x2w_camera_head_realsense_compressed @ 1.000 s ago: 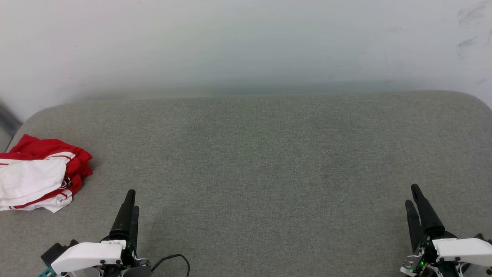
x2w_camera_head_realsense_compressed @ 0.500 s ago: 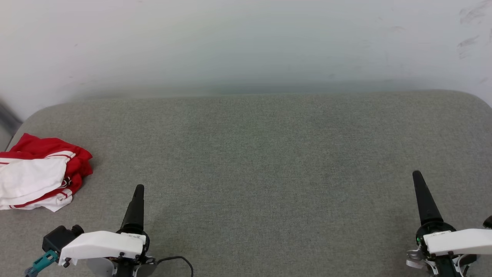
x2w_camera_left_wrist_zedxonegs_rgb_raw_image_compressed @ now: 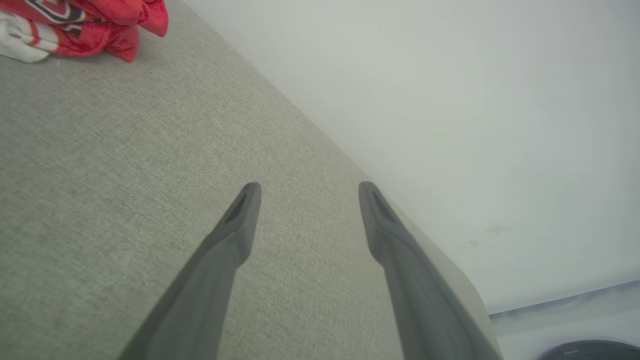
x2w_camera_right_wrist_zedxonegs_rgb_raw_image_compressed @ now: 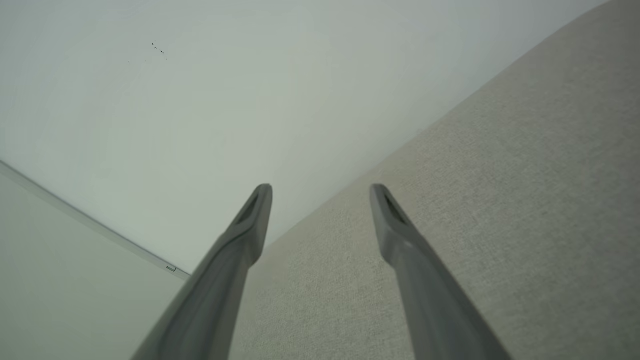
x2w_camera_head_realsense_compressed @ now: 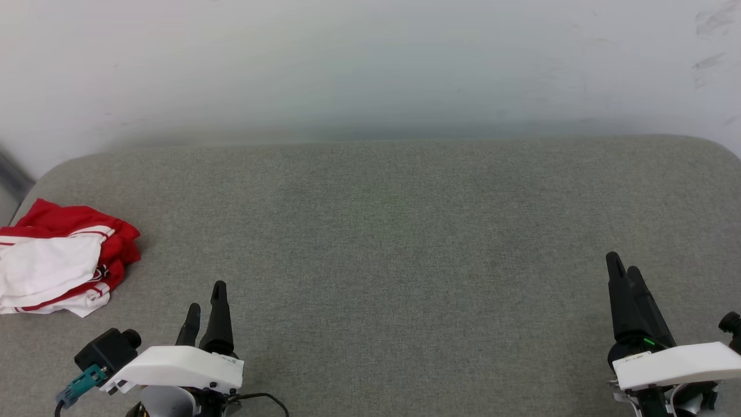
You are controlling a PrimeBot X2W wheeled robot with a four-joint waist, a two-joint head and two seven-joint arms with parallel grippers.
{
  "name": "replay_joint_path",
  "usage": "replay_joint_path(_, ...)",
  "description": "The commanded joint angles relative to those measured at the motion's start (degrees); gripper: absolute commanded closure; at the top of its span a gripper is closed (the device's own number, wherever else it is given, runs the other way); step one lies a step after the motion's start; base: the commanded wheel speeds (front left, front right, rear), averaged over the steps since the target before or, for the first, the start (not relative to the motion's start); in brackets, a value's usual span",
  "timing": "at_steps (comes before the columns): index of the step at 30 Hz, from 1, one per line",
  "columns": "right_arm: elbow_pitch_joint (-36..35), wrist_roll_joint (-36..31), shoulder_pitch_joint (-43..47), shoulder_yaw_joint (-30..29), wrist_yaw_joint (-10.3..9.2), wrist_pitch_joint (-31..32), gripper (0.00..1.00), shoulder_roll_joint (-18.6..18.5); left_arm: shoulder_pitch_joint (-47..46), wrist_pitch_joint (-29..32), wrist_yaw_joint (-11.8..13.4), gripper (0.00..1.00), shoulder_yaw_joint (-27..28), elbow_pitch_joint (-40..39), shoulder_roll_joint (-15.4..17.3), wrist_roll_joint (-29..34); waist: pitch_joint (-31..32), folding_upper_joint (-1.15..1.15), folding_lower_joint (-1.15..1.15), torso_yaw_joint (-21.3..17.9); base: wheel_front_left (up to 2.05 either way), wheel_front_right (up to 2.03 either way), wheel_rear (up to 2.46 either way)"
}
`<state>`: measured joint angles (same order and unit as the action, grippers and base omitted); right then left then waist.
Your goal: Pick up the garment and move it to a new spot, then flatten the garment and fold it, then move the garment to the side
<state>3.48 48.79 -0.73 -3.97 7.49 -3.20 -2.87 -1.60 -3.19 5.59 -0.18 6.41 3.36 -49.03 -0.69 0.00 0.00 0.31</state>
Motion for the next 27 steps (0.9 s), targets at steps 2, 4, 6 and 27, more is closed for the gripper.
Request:
replay_joint_path(2, -1.54, -2.66, -0.16, 0.18, 0.00, -0.64, 0.00, -0.06, -0.26, -0.67, 0.76, 0.00, -0.72, -1.12, 0.78, 2.51, -0.03, 0.00, 0.00, 0.03, 0.00, 0.00, 0.00)
replay_joint_path(4, -1.86, -4.73, 0.01, 0.23, 0.00, -1.04, 0.00, -0.06, -0.21, -1.07, 1.55, 0.00, -1.40, -1.32, 1.11, 4.25, -0.08, 0.00, 0.00, 0.06, 0.00, 0.00, 0.00)
replay_joint_path(6, -2.14, -6.55, 0.13, 0.27, 0.00, -1.42, 0.00, -0.06, -0.15, -1.42, 2.30, 0.00, -2.11, -1.48, 1.50, 5.92, -0.11, 0.00, 0.00, 0.10, 0.00, 0.00, 0.00)
replay_joint_path(27, -3.81, -25.88, 1.70, 0.83, 0.00, -5.30, 0.00, -0.04, 0.07, -5.32, 9.13, 0.00, -10.16, -3.57, 5.47, 21.46, -0.49, 0.00, 0.00, 0.54, 0.00, 0.00, 0.00)
